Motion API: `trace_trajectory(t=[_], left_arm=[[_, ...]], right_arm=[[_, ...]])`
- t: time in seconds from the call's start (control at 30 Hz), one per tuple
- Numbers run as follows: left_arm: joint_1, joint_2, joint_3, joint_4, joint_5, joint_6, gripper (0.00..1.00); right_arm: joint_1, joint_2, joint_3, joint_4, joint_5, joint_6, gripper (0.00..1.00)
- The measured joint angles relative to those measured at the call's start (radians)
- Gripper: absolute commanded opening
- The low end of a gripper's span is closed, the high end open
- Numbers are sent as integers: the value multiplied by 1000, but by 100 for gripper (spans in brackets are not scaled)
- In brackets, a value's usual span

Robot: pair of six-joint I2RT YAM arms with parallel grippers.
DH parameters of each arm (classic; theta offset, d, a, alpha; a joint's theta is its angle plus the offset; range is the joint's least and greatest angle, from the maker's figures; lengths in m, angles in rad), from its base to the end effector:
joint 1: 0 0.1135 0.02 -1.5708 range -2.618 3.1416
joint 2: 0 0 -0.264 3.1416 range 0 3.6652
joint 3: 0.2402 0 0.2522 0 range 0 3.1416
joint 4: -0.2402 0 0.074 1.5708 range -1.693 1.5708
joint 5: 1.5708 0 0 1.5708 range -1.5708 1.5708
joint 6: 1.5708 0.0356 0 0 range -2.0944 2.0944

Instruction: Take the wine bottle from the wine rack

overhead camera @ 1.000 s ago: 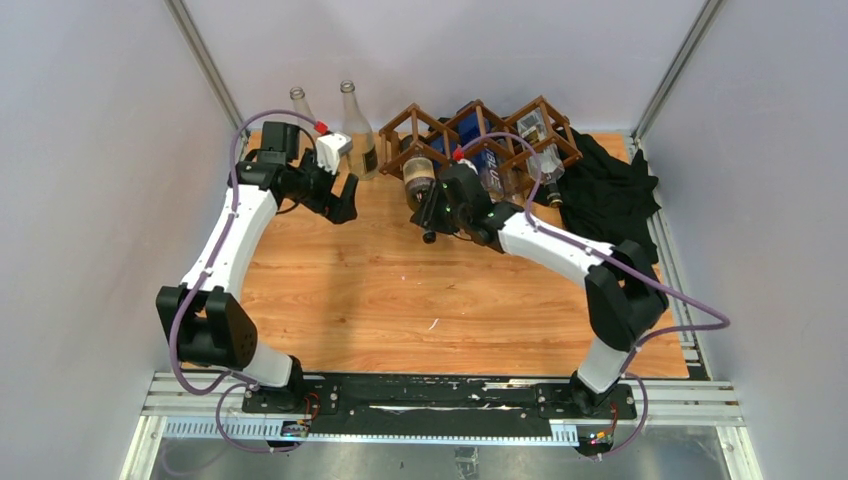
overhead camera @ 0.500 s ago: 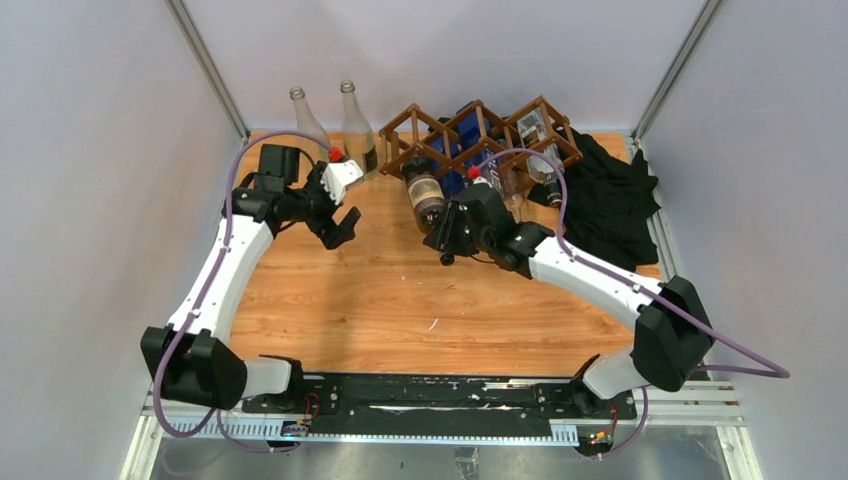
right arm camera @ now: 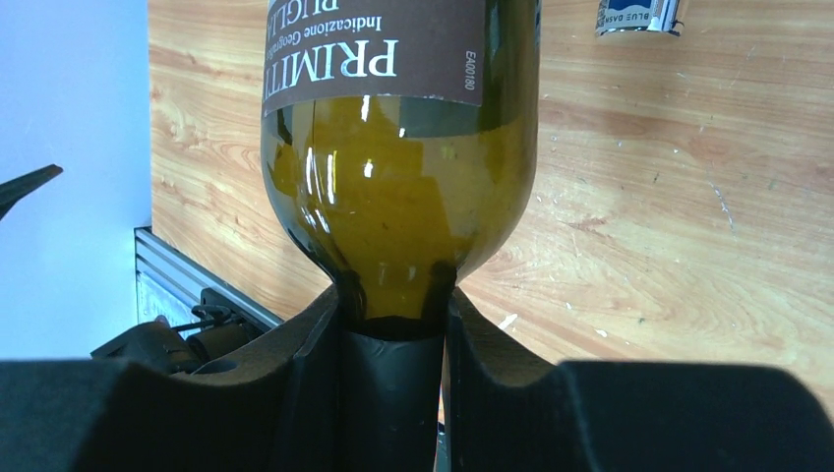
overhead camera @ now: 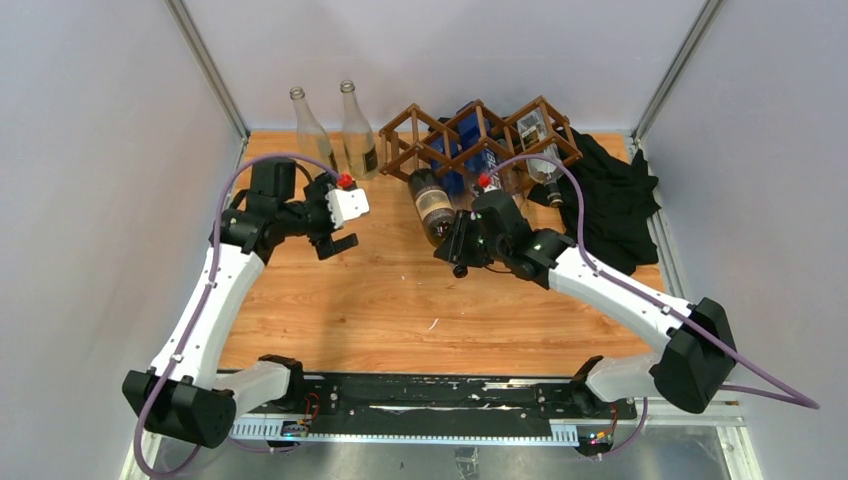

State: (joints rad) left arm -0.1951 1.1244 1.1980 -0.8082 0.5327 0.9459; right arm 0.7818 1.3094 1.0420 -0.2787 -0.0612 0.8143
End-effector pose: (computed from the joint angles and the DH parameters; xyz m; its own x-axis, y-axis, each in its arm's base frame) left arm 0.2158 -0.0611 0.3593 0.0506 0.7022 -0.7102 0.8473 0.3462 0.4027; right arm 0.2096 0.2111 0.3048 -0.7914 0.2372 -0.5634 -0.2401 0.7270 0.6433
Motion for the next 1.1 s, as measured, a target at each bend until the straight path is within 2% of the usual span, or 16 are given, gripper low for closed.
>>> trace_trajectory(t=[0.33, 0.7, 0.93, 1.1], left_arm=[[-138, -98, -103, 68, -49, 13, 100], [-279, -294, -277, 139, -92, 206, 100], [-300, -418, -468, 277, -127, 327, 100], [-301, -431, -502, 322, -145, 376, 100]], right_arm=[[28, 10, 47, -48, -63, -53, 0], [88, 225, 323, -156, -246, -173, 0], [115, 336, 446, -192, -350, -217, 0], [122, 358, 467, -214, -402, -237, 0]])
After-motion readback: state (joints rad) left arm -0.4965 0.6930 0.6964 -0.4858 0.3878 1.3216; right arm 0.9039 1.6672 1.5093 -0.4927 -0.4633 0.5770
